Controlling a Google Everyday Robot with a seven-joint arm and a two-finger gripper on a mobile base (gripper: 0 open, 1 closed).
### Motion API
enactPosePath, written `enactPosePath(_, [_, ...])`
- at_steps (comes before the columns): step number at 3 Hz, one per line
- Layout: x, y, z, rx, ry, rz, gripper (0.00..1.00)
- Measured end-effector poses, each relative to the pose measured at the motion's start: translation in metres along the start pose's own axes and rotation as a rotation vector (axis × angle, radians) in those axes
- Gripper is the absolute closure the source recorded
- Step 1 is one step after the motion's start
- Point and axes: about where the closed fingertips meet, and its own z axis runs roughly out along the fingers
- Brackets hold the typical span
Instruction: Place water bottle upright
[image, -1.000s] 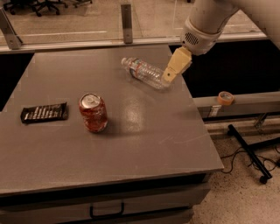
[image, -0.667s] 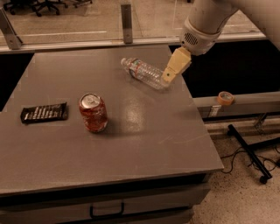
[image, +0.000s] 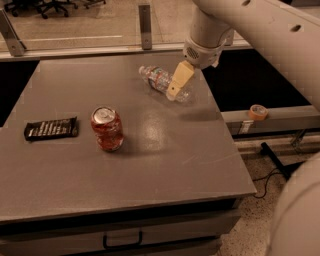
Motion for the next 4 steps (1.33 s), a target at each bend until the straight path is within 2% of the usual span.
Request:
enactPosePath(2, [-0.052,0.015,0.031,-0.037,0.011,-0.054,0.00])
enactPosePath(4, [-0.081,0.036,0.060,-0.070,0.043,-0.113,0.40])
